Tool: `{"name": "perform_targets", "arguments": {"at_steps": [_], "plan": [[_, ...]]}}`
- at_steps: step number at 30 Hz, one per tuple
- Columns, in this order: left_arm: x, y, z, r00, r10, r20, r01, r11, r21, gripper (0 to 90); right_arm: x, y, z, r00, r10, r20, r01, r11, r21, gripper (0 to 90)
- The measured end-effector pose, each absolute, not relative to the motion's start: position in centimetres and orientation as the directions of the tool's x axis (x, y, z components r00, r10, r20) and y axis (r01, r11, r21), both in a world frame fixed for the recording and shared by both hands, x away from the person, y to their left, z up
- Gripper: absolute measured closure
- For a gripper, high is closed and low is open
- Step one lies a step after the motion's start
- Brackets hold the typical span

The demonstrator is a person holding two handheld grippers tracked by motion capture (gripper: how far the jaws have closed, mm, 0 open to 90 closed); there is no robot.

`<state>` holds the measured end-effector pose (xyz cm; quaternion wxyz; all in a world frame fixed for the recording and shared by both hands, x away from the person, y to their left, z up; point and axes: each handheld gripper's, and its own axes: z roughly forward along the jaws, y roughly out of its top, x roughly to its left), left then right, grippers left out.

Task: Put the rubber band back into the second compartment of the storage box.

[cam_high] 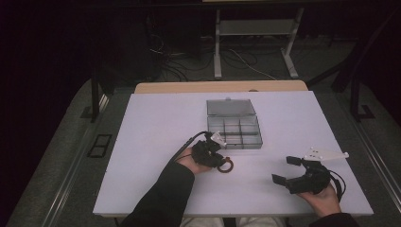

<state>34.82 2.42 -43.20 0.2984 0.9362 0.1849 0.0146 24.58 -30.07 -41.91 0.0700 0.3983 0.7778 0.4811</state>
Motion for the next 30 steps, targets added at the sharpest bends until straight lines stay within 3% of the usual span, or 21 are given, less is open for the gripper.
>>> {"name": "perform_targets", "arguments": {"at_steps": [14, 30], "plan": [[34.97, 2.38, -43.50, 0.921, 0.373, -0.118, 0.369, -0.728, 0.577, 83.5, 24.58, -30.09, -41.92, -0.674, 0.686, 0.274, 0.553, 0.222, 0.803, 0.0], [35.32, 2.77, -43.36, 0.916, 0.359, -0.177, 0.392, -0.719, 0.574, 84.7, 24.58, -30.11, -41.94, -0.673, 0.686, 0.276, 0.554, 0.220, 0.803, 0.0]]}}
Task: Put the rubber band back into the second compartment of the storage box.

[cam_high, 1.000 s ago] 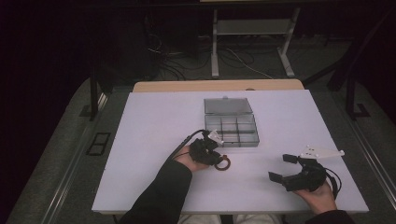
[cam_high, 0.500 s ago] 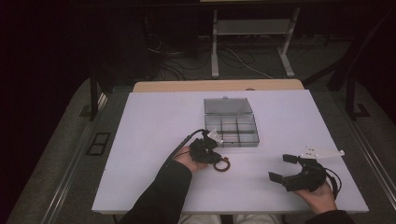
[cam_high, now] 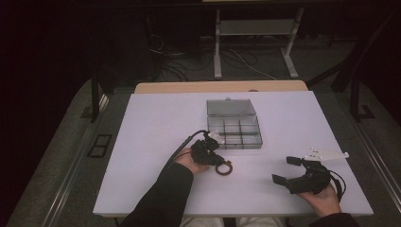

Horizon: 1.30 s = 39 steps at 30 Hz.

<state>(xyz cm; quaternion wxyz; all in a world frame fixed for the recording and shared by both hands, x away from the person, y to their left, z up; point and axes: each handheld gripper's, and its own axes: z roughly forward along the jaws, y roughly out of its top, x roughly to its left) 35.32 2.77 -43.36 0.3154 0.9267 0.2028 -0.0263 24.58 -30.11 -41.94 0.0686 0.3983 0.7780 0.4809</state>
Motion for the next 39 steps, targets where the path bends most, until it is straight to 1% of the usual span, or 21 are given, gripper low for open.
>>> {"name": "perform_targets", "arguments": {"at_steps": [4, 21, 26, 39], "plan": [[35.3, 2.9, -43.1, 0.915, 0.357, -0.189, 0.397, -0.712, 0.579, 84.7, 24.6, -30.1, -41.9, -0.674, 0.686, 0.276, 0.554, 0.221, 0.803, 0.0], [35.0, 2.0, -41.2, 0.935, 0.312, -0.171, 0.349, -0.714, 0.607, 84.7, 24.6, -30.1, -42.0, -0.674, 0.685, 0.276, 0.554, 0.221, 0.803, 0.0], [35.1, 1.9, -40.5, 0.930, 0.323, -0.177, 0.360, -0.701, 0.616, 84.7, 24.6, -30.1, -42.0, -0.673, 0.686, 0.278, 0.556, 0.220, 0.802, 0.0], [35.8, 1.8, -38.3, 0.936, 0.317, -0.153, 0.338, -0.686, 0.644, 84.7, 24.6, -30.1, -41.9, -0.673, 0.685, 0.278, 0.555, 0.219, 0.803, 0.0]]}}
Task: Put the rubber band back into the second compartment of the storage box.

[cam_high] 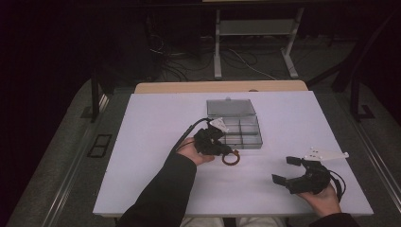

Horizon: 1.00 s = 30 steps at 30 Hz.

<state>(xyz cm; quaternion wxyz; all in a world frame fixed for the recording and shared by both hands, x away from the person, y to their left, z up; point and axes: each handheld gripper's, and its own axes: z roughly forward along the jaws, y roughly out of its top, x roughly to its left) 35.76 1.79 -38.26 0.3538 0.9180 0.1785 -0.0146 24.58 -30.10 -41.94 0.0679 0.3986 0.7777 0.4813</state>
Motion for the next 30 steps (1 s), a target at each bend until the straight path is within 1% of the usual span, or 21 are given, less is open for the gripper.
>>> {"name": "perform_targets", "arguments": {"at_steps": [7, 19, 30], "plan": [[36.1, 1.9, -37.3, 0.939, 0.316, -0.138, 0.326, -0.682, 0.655, 84.7, 24.6, -30.2, -41.9, -0.672, 0.687, 0.279, 0.554, 0.216, 0.804, 0.0], [36.9, 2.1, -36.1, 0.929, 0.343, -0.142, 0.344, -0.652, 0.676, 84.7, 24.6, -30.2, -41.9, -0.669, 0.687, 0.284, 0.559, 0.214, 0.801, 0.0], [37.9, 2.1, -35.0, 0.928, 0.349, -0.130, 0.338, -0.640, 0.690, 84.7, 24.6, -30.2, -41.9, -0.671, 0.685, 0.283, 0.557, 0.214, 0.803, 0.0]]}}
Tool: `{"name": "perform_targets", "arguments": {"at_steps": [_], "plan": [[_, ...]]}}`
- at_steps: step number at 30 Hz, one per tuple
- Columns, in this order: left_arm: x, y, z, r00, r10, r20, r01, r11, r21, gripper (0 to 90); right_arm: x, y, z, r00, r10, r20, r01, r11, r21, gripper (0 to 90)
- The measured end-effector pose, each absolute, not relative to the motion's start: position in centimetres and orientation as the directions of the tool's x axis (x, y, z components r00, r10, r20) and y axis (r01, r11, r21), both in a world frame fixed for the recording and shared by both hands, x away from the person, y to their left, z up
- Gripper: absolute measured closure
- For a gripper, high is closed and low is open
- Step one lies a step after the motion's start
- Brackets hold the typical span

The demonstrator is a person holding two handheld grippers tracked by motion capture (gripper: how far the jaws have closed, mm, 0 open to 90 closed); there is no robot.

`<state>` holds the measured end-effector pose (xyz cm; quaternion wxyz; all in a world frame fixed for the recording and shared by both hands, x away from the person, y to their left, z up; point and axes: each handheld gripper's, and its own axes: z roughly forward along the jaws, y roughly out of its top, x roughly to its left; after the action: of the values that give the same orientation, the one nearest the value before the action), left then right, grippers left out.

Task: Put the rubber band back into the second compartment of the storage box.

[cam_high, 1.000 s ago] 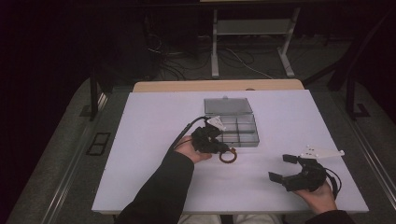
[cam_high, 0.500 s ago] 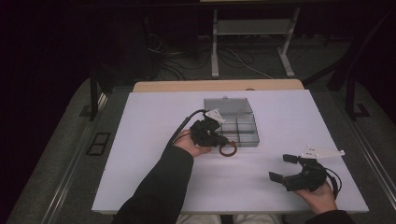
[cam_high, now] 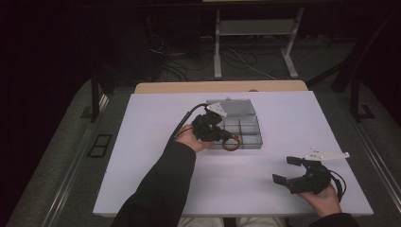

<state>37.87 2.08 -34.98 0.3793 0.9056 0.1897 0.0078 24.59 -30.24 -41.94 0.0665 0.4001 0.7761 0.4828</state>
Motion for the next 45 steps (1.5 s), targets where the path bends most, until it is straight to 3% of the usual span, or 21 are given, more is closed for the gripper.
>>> {"name": "perform_targets", "arguments": {"at_steps": [22, 45], "plan": [[39.7, 0.6, -33.1, 0.922, 0.372, -0.108, 0.333, -0.620, 0.710, 84.7, 24.5, -30.3, -41.9, -0.671, 0.682, 0.291, 0.559, 0.207, 0.803, 0.0], [41.7, -1.3, -35.4, 0.911, 0.400, -0.099, 0.349, -0.619, 0.703, 84.6, 24.6, -30.3, -41.9, -0.672, 0.678, 0.297, 0.561, 0.205, 0.802, 0.0]]}}
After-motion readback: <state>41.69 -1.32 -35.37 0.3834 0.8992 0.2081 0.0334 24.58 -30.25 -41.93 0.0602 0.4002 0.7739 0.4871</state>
